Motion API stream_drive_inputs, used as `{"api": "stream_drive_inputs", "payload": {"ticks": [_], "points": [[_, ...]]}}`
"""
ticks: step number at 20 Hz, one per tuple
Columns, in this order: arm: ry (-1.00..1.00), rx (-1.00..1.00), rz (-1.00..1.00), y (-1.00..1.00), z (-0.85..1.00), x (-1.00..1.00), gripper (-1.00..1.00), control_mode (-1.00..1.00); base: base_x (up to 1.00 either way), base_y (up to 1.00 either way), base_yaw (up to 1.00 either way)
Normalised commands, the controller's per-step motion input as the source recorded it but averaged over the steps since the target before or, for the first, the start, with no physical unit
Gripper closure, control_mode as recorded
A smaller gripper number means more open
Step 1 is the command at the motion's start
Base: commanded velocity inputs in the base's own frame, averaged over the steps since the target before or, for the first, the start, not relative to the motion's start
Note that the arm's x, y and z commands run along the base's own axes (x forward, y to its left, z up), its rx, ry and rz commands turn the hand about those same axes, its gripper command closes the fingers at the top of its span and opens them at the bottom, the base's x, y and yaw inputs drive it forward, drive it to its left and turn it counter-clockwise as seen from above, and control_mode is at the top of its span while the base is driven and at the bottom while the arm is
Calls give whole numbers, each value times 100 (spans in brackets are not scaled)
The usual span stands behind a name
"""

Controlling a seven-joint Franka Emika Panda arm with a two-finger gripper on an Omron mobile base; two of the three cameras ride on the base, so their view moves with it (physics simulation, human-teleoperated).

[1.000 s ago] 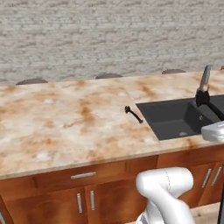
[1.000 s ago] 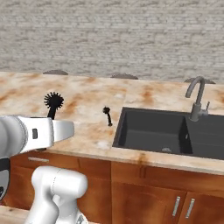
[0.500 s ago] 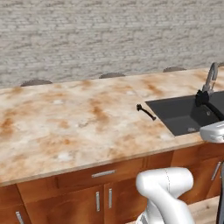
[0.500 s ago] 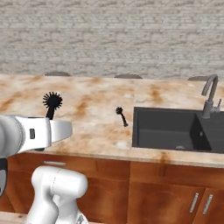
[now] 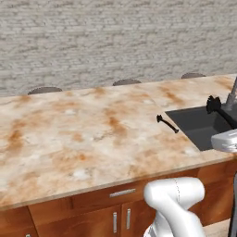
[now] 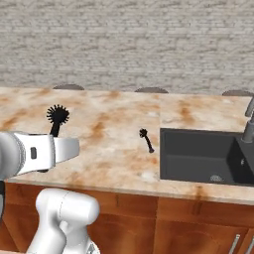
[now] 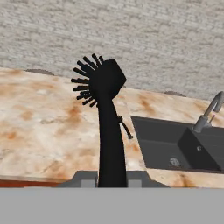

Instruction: Locate and retrieve the dish brush and dish brush from the cabinet. Place them next to the sink.

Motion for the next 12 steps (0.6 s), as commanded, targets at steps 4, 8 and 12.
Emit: {"api": "stream_drive_inputs", "payload": {"ticks": [4,8,12], "points": [[0,0,0,0,0,0,100,100,50,0,16],[0,0,0,0,0,0,100,100,40,-21,11],[0,0,0,0,0,0,100,100,11,-60,1]]}}
